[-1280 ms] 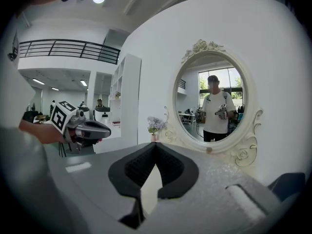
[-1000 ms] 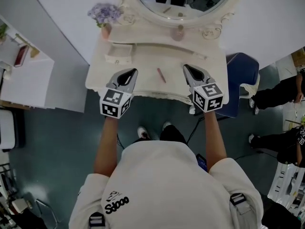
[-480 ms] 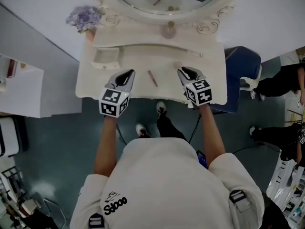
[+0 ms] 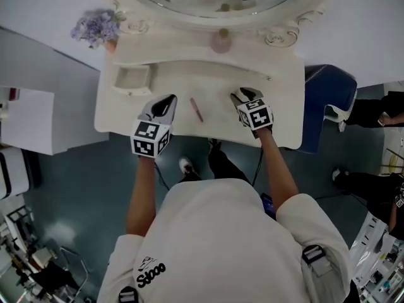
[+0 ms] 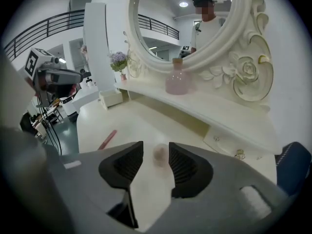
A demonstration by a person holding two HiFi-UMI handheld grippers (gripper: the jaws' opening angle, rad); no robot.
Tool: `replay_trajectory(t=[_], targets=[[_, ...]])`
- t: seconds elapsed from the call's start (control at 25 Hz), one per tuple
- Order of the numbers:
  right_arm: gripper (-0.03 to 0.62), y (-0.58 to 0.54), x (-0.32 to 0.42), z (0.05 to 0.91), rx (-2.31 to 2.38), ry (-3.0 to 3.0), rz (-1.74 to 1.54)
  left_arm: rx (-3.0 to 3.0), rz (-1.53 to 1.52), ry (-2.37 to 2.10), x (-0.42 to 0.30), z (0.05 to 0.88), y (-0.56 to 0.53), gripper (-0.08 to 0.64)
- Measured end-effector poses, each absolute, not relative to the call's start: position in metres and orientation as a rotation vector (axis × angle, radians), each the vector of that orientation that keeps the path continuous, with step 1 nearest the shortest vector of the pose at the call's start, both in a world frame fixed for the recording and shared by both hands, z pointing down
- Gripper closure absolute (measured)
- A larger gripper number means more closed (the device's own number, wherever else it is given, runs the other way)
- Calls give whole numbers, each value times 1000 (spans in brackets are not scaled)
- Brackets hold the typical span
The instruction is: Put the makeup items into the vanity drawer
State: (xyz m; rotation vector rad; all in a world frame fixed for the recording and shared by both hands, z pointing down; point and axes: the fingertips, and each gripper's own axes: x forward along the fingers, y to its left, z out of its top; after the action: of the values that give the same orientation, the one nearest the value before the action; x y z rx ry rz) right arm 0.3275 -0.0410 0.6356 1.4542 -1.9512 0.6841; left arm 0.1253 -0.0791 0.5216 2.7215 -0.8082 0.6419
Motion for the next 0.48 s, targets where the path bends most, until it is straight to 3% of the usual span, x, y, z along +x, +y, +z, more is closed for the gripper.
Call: replay_trajectory(t=[0.28, 0.48], targets=[[419, -52, 335, 668, 1408, -1920, 753, 2674, 691, -827, 138, 535, -89, 540], [457, -53, 337, 673, 1390, -1937, 762, 2653, 655, -849, 147, 530, -98, 540]])
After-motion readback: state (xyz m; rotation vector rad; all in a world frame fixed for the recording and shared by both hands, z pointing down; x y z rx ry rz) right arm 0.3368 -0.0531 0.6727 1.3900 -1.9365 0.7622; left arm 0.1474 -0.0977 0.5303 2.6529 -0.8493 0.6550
